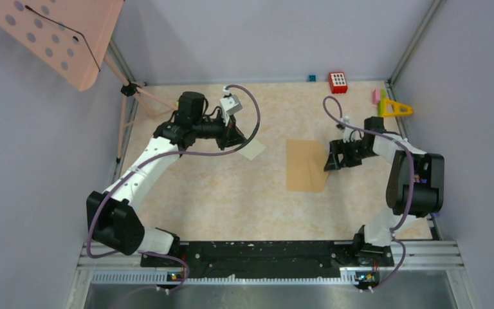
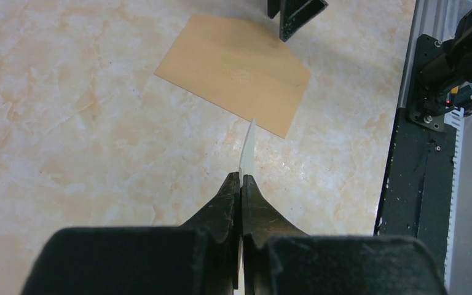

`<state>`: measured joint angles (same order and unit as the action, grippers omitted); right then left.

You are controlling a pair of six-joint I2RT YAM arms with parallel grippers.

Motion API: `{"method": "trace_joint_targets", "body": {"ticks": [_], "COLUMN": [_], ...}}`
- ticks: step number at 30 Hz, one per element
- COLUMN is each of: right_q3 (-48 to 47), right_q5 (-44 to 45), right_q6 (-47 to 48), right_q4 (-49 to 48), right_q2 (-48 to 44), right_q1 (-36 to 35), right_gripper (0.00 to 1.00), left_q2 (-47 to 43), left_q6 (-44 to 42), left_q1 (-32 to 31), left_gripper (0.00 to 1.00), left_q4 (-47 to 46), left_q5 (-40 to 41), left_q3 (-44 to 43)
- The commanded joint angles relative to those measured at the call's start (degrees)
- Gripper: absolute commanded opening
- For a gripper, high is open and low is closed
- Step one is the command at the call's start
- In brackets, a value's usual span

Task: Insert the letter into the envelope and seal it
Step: Move the envelope to the center of the board.

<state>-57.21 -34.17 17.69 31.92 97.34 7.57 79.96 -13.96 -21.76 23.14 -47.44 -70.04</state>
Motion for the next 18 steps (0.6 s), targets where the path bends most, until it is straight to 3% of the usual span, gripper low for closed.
{"method": "trace_joint_targets", "body": {"ticks": [1,7,18], "right_q3": [5.6,11.9,9.0], "right_q5": [-2.0,-0.1,-2.1], "right_q6": [17.0,21.5,13.9], "right_q4": [7.2,0.3,-6.4], "right_q2": [-5.2,-8.8,-3.8], "right_q1": [-3.7,-9.0,-20.1], "right_gripper": [0.81,0.82,0.82], "left_q2": [-2.5,-2.9,-3.1], "left_q6": [-2.7,-3.9,-3.9], "left_q1": [0.3,0.3,0.2], "left_gripper": [0.00,0.00,0.00], "left_q4": [2.4,4.6,5.8], "left_q5": [-0.2,0.5,0.3], "left_q3": [-3.0,-4.6,-6.1]}}
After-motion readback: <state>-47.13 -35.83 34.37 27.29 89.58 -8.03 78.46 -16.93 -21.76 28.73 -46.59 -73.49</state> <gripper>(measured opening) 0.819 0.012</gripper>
